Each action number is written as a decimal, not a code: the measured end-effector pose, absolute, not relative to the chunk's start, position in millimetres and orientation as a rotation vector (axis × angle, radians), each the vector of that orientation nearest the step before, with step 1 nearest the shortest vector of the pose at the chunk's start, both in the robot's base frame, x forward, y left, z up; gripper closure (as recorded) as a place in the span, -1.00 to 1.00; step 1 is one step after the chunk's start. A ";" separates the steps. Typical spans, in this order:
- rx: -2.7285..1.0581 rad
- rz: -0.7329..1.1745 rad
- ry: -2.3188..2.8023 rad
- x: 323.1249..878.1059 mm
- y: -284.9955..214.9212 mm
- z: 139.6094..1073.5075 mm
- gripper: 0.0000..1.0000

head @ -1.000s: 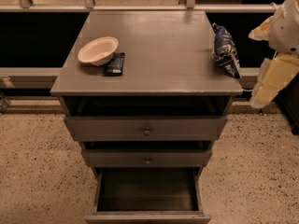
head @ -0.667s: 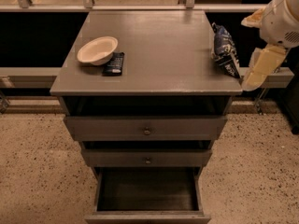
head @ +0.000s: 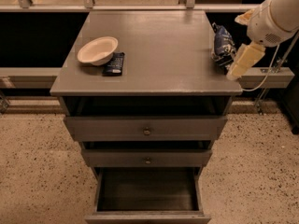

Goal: Place blue chip bag into bottom drawer

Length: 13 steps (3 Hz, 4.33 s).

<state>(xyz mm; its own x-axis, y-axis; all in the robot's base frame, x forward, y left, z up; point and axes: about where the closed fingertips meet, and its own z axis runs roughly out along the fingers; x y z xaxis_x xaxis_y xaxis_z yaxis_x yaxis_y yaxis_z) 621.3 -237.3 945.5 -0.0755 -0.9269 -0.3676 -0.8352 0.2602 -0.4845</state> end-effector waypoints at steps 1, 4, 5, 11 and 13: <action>-1.518 -0.181 1.952 640.7 -241.7 932.1 -1.00; -1.396 -0.195 1.987 676.9 -244.2 908.0 -1.00; -1.358 -0.213 1.994 687.2 -244.4 900.8 -1.00; -1.442 0.119 1.633 631.1 -193.8 964.7 1.00; -1.623 0.572 1.527 512.7 -185.6 934.9 1.00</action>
Offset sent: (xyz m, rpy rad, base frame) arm 0.0523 -0.0170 -0.0361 0.0889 -0.0173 -0.1460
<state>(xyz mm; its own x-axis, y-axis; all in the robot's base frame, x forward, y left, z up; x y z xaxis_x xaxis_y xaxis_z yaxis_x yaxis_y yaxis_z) 512.7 -185.6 934.9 0.1628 -0.5949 -0.7871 -0.9658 0.0672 -0.2506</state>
